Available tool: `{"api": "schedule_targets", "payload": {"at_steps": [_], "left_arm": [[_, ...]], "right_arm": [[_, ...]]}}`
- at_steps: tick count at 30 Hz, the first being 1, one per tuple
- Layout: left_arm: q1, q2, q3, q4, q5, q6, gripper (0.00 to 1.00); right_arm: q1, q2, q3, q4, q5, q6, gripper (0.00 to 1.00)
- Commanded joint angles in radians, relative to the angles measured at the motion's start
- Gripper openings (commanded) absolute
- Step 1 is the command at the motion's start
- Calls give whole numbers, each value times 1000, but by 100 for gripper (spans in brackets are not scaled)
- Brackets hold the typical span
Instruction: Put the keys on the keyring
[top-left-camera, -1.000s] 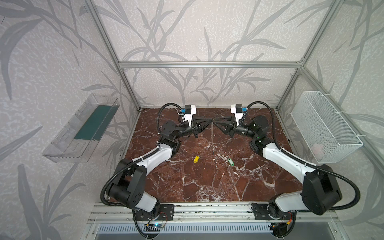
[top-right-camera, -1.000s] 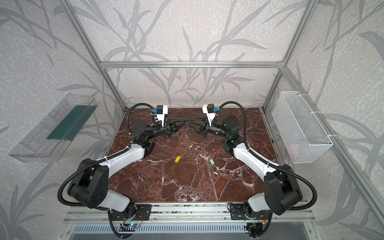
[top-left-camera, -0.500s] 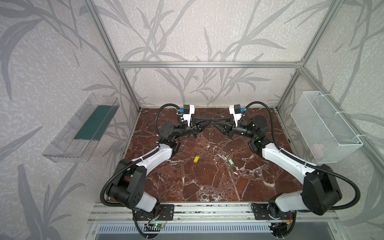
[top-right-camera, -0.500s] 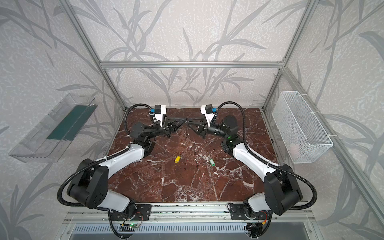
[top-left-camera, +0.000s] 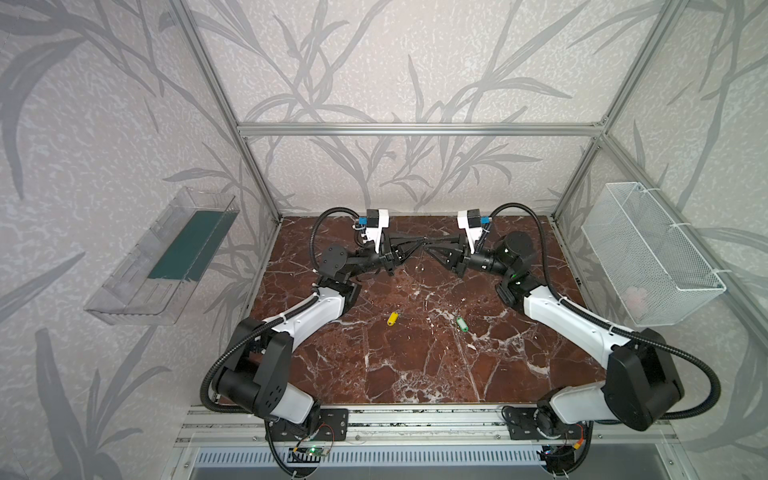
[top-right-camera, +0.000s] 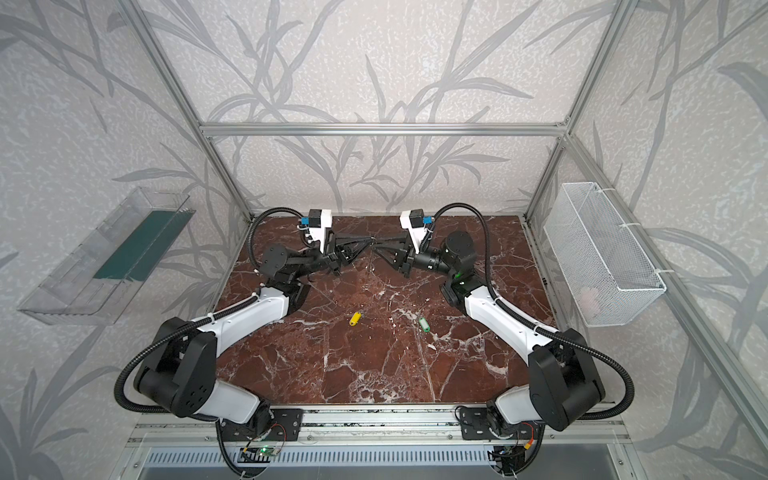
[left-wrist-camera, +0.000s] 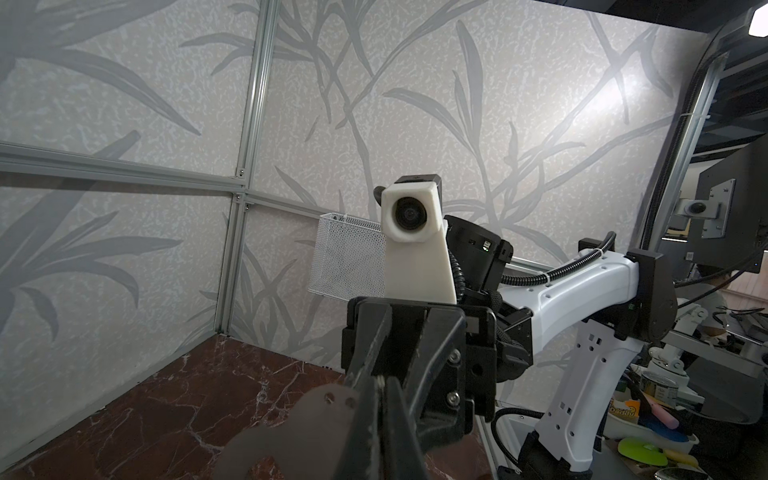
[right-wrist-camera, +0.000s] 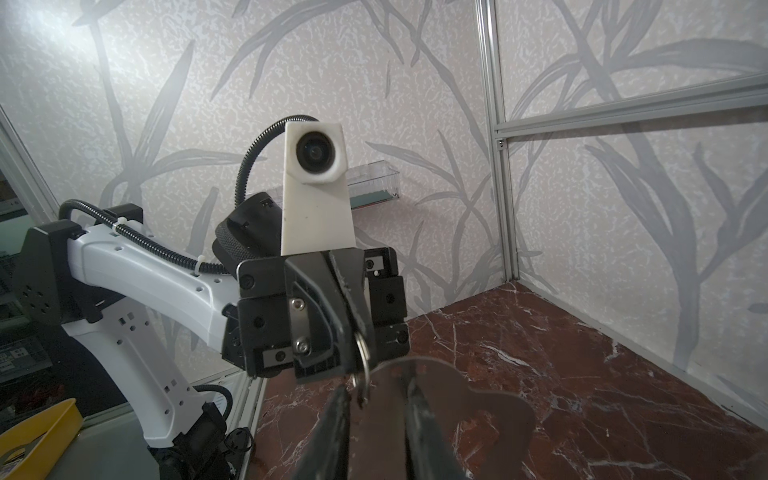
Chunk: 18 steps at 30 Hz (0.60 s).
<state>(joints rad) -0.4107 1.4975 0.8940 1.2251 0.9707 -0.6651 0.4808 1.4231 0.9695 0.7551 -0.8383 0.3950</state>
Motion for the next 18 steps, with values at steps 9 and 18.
{"api": "schedule_targets", "payload": {"at_steps": [9,18], "left_arm": [[-9,-3,5,58,50,-28,0],[-14,14,22,57,59,-37,0]], "right_arm": [[5,-38,33,29,42,-4,22],[5,-34,45,22,28,0,13]]}}
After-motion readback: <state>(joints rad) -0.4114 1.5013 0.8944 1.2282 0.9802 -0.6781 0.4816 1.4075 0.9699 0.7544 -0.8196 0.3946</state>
